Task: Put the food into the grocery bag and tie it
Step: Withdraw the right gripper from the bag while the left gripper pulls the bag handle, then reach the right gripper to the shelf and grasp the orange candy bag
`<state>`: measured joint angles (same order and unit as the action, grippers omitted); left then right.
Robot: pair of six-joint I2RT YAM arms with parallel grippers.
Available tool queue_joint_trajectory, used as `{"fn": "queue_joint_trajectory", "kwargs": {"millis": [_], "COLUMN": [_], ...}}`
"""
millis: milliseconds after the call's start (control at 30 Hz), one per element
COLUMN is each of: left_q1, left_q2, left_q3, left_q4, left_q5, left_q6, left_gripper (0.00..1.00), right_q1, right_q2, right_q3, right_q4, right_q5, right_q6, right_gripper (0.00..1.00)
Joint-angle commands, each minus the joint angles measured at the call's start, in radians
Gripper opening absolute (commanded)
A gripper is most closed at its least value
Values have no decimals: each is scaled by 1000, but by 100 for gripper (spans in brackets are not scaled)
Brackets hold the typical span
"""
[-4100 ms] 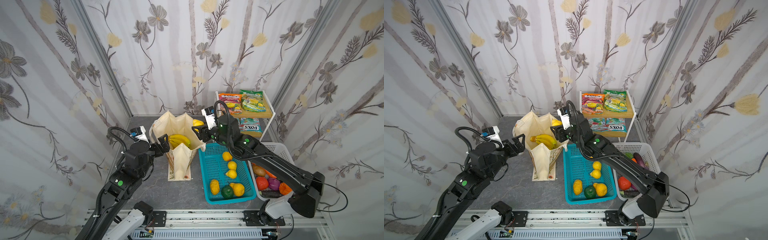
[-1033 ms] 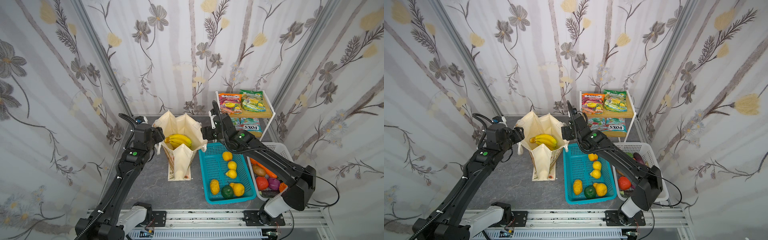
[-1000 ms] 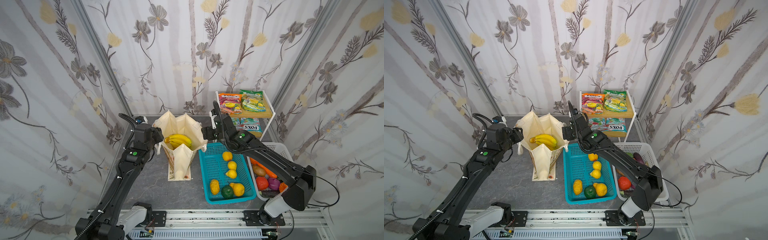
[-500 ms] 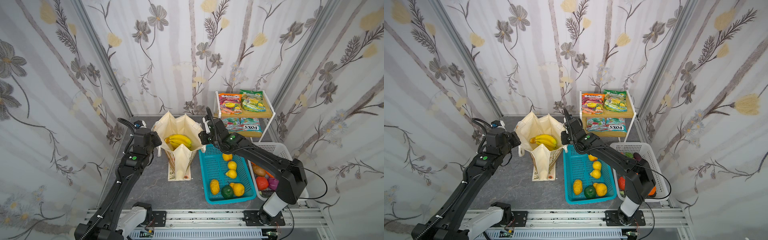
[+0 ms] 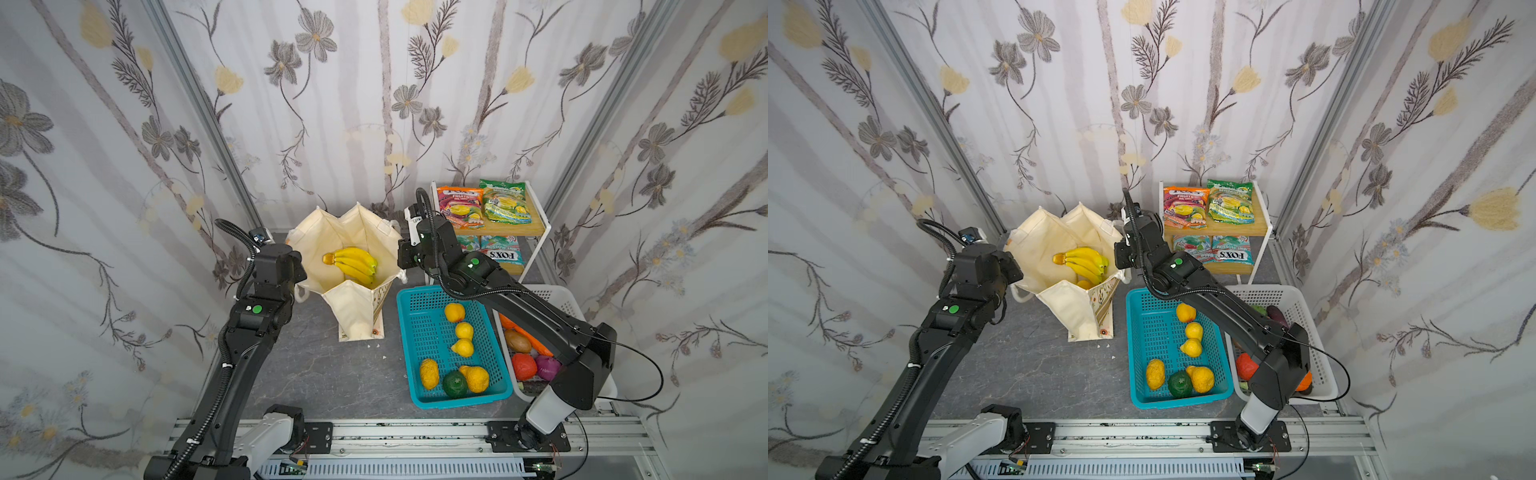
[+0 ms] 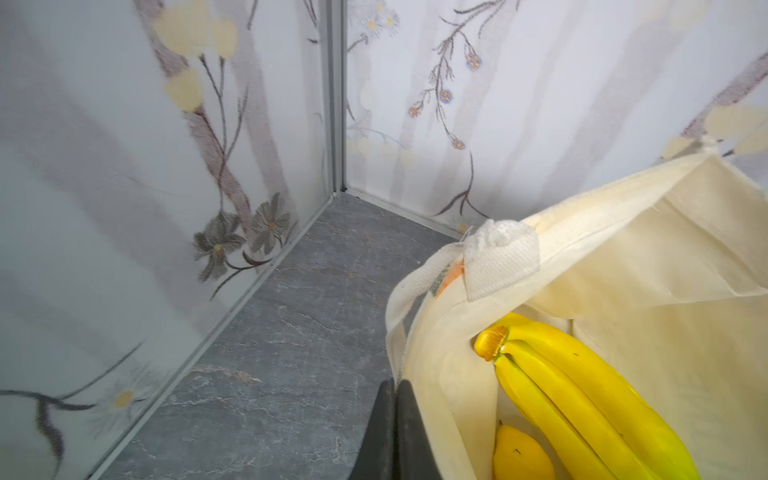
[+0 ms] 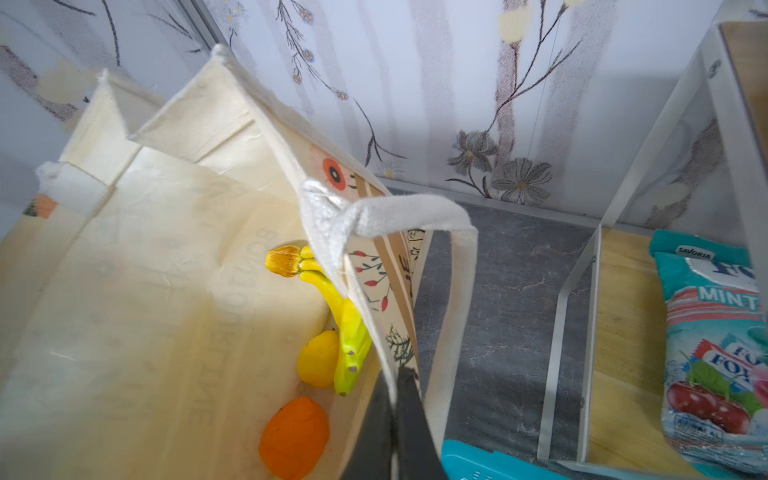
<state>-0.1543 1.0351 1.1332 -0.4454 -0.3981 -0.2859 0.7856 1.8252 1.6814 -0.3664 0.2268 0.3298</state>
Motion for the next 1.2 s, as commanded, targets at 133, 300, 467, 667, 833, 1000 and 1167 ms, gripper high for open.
{"fn": "queue_joint_trajectory", "kwargs": {"millis": [133,300,467,667,833,1000,1167], "left_q1": [65,-36,-50,-51,-50,-48,-48], "left_q2": [-28,8,48,86,60,56,29], "left_q3": [-11,-20,-1,-6,-26,-48,-65], "left_q4": [-13,-5,57,62,84,85,85], "left_q5": [-46,78,194,220,192,232,185], "left_q6": [37,-10,-53,-58,-72,-39,-54], "left_gripper": [0,0,0,0,3,42,89], "right_q1": [-14,11,27,20,18,18,14], "right_q2": [9,55,157,189,176,85,-54], "right_q3": [7,49,141,151,159,158,132], "right_q4": [-57,-11,3,-5,-10,-20,-25], "right_q5": [170,93,-23,-41,-68,-80,-18], "right_q6": [-49,-80,-80,-69,-67,-76,-92], "right_gripper": [0,0,0,2,47,79,100]}}
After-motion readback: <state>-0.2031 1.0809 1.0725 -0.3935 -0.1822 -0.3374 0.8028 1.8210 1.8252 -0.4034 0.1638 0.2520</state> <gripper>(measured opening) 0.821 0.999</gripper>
